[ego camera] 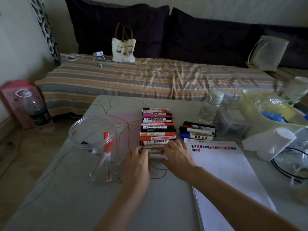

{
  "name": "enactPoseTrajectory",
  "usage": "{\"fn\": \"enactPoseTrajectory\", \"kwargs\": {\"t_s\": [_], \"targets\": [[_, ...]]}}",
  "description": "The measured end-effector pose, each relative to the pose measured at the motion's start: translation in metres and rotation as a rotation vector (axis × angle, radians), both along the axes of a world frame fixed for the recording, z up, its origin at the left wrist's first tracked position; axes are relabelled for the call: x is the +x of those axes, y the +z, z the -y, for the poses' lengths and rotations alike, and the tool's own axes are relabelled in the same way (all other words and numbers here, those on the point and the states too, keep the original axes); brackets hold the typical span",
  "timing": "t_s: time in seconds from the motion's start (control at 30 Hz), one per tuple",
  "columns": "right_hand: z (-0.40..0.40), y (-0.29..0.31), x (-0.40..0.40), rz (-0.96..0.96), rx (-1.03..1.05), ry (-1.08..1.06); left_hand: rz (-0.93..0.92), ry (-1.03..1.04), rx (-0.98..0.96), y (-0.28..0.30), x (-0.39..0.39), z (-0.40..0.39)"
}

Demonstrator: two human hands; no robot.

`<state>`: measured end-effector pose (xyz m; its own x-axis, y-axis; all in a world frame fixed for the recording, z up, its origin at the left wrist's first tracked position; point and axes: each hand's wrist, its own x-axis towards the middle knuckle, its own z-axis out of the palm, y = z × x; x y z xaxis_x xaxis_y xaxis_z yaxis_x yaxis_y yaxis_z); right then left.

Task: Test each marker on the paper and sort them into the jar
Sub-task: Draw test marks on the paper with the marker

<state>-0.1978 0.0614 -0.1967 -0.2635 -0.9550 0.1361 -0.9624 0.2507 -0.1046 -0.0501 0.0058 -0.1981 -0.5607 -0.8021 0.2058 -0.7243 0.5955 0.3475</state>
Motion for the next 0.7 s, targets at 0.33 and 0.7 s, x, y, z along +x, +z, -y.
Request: {"fn": "enactPoseTrajectory", "kwargs": {"t_s": [0.33, 0.7], "targets": [[-0.082, 0.051, 0.008, 0.336, -0.039, -0.079, -1.002, 0.020, 1.029, 0.028, -0.017, -0.023], [-0.130, 0.047, 0.015, 0.624, -0.170, -0.237, -1.040, 0.032, 1.512, 0.040, -0.038, -0.072]]}}
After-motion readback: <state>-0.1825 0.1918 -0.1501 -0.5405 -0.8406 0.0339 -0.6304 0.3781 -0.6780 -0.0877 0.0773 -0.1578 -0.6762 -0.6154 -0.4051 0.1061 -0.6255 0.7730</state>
